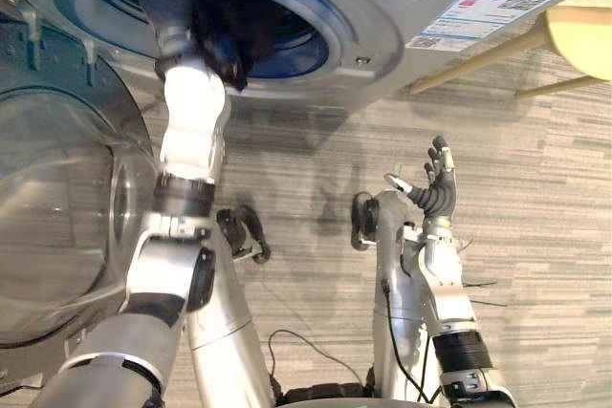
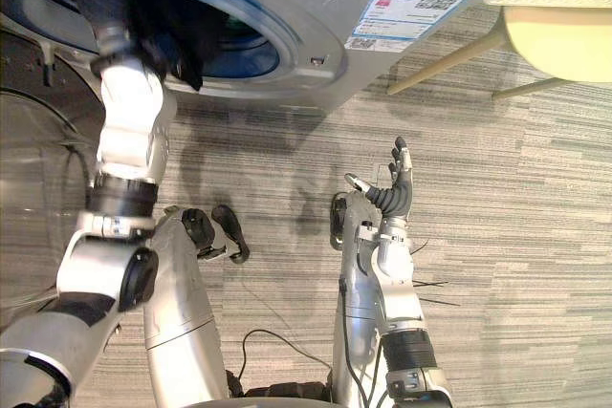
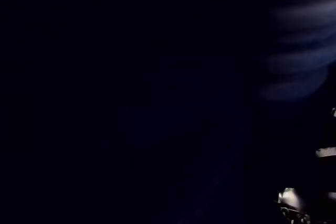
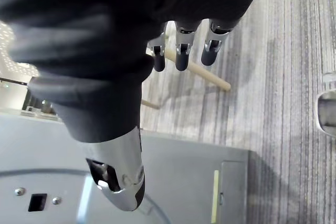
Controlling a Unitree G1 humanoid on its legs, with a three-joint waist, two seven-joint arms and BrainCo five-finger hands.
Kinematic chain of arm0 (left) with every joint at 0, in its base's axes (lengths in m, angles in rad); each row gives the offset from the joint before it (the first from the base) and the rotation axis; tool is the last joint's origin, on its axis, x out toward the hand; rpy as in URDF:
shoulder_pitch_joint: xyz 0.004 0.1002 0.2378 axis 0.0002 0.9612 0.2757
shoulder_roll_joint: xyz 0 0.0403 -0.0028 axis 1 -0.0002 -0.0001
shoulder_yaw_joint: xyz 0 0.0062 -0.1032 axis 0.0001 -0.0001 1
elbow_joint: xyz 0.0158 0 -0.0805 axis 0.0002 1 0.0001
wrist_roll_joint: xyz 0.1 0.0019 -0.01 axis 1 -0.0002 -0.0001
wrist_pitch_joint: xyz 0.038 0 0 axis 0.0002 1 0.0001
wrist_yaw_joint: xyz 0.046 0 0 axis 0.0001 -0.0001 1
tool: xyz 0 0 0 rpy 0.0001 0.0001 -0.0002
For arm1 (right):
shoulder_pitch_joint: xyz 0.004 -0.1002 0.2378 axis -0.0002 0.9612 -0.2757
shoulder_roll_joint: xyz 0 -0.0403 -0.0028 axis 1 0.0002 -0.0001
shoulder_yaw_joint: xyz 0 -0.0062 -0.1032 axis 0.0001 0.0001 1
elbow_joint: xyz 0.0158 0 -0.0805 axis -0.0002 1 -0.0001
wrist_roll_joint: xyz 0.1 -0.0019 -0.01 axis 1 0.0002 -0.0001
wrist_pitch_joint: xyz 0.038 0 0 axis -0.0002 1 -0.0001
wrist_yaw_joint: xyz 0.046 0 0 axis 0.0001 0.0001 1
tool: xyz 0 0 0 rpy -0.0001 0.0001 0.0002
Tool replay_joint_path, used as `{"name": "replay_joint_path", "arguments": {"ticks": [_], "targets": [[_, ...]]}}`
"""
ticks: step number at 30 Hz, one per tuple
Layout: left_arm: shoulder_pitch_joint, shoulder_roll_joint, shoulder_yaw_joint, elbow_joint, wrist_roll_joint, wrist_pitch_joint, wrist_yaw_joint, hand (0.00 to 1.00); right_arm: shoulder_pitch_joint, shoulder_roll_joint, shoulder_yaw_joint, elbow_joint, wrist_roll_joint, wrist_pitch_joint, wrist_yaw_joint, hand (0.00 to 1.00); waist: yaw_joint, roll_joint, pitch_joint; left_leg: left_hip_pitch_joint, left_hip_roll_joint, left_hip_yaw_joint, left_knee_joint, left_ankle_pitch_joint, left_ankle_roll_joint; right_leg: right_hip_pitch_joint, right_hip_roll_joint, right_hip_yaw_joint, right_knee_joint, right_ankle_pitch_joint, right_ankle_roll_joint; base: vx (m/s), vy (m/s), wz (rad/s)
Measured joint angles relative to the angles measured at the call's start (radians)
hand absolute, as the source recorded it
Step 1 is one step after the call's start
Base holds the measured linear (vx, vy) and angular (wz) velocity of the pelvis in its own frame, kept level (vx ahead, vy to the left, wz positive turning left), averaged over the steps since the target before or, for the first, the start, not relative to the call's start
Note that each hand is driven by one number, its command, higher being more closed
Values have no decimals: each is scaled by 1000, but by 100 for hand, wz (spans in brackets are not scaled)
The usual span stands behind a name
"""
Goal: Pick up the laundry basket with both hands and put the clothes into the washing machine.
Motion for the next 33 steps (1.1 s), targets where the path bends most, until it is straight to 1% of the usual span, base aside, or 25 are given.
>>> {"name": "replay_joint_path", "arguments": {"ticks": [1, 2, 4, 5, 7, 8, 11, 13, 15, 17, 20, 22, 25, 27, 29, 30, 31, 33], "targets": [[-39, 17, -23, 17, 34, 15, 17, 0, 1, 4, 0, -15, 0, -9, 6, 0, -5, -6, 3, -12, 0, -4, 4, 0, 0, -9, 0, -3, 3, 0, 0, 0, 0, 0], [-77, 32, -47, 22, 86, 27, 36, 0, 1, 3, 0, -24, 0, -32, 17, 0, -9, -13, 7, -27, 0, -9, 10, 0, 0, -19, -1, -7, 7, 0, 0, 0, 0, 0], [-132, 50, -90, 45, 148, 42, 57, 0, 1, 3, 0, -40, 0, -43, 19, 0, -11, -22, 11, -47, -1, -16, 19, 0, 0, -33, -2, -12, 14, 0, 0, 0, 0, 0], [-177, 62, -117, 65, 206, 66, 61, 0, 1, 3, 0, -54, 0, -54, 22, 0, -12, -25, 13, -64, -1, -19, 25, 0, 0, -48, -3, -13, 19, 0, 0, 0, 0, 0], [-232, 73, -151, 110, 287, 104, 53, 0, 0, 3, 0, -58, 7, -70, 35, 0, -12, -27, 16, -89, -2, -22, 41, 0, 0, -71, -4, -11, 35, -1, 0, 0, 0, 0], [-259, 75, -161, 143, 329, 124, 37, 0, 0, 3, 2, -58, 9, -71, 41, 0, -12, -33, 20, -98, -3, -20, 45, 0, 0, -83, -4, -8, 41, 0, 0, 0, 0, 0], [-284, 74, -159, 217, 437, 162, -40, 0, 1, 2, 2, -60, 20, -71, 69, 0, -13, -34, 23, -124, -2, -30, 52, 0, 1, -101, -4, -14, 48, -1, 0, 0, 0, 0], [-284, 67, -154, 291, 522, 196, -125, 0, 2, 2, 2, -70, 34, -71, 104, 0, -14, -34, 23, -138, -3, -35, 62, 0, 1, -113, -4, -14, 58, -1, 0, 0, 0, 0], [-284, 54, -132, 342, 557, 222, -196, 0, 3, 2, 3, -106, 45, -71, 132, 0, -13, -37, 35, -152, -4, -40, 74, 0, 1, -125, -4, -15, 70, -1, 0, 0, 0, 0], [-282, 48, -111, 353, 577, 235, -239, 0, 7, -1, 2, -110, 47, -70, 150, 0, -12, -41, 39, -161, -5, -42, 77, 1, 1, -132, -4, -15, 74, -1, 0, 1, -6, 2], [-282, 47, -61, 356, 578, 233, -271, 0, 28, -11, 2, -113, 48, -69, 168, 0, -3, -41, 39, -163, -7, -42, 79, 1, 1, -136, -5, -13, 79, -3, -2, 0, 0, 0], [-280, 61, -57, 356, 569, 229, -272, 0, 45, -19, 1, -125, 49, -69, 172, 0, 3, -41, 39, -162, -7, -42, 78, 1, 1, -136, -6, -14, 80, -4, -3, 0, 0, 0], [-279, 80, -58, 352, 527, 210, -264, 0, 64, -19, -1, -127, 49, -70, 173, 0, 6, -41, 39, -162, -15, -42, 76, 3, 2, -136, -14, -14, 82, -6, -6, 11, -6, 6], [-266, 82, -61, 303, 519, 204, -240, 0, 78, -19, 0, -127, 48, -72, 172, 0, 9, -40, 39, -162, -20, -40, 71, 7, 4, -135, -21, -15, 82, -7, -6, 20, -9, 11], [-221, 94, -66, 212, 513, 185, -183, 0, 79, -17, 1, -127, 44, -75, 167, 0, 12, -40, 38, -157, -23, -40, 66, 9, 4, -129, -23, -16, 79, -7, -6, 18, -10, 3], [-207, 94, -67, 188, 511, 183, -169, 0, 79, -17, 1, -127, 42, -76, 166, 0, 13, -40, 38, -153, -25, -40, 64, 10, 4, -126, -24, -16, 78, -7, -6, 16, -12, 12], [-167, 92, -69, 133, 505, 182, -146, 0, 80, -16, 2, -126, 34, -76, 164, 0, 12, -39, 37, -141, -35, -39, 53, 15, 4, -113, -34, -18, 74, -8, -7, 19, -19, 20], [-79, 76, -72, 45, 502, 174, -118, 0, 81, -13, 3, -123, 19, -75, 154, 0, 13, -39, 37, -100, -39, -40, 26, 23, 2, -67, -39, -30, 51, -10, -10, 31, -36, 16]]}}
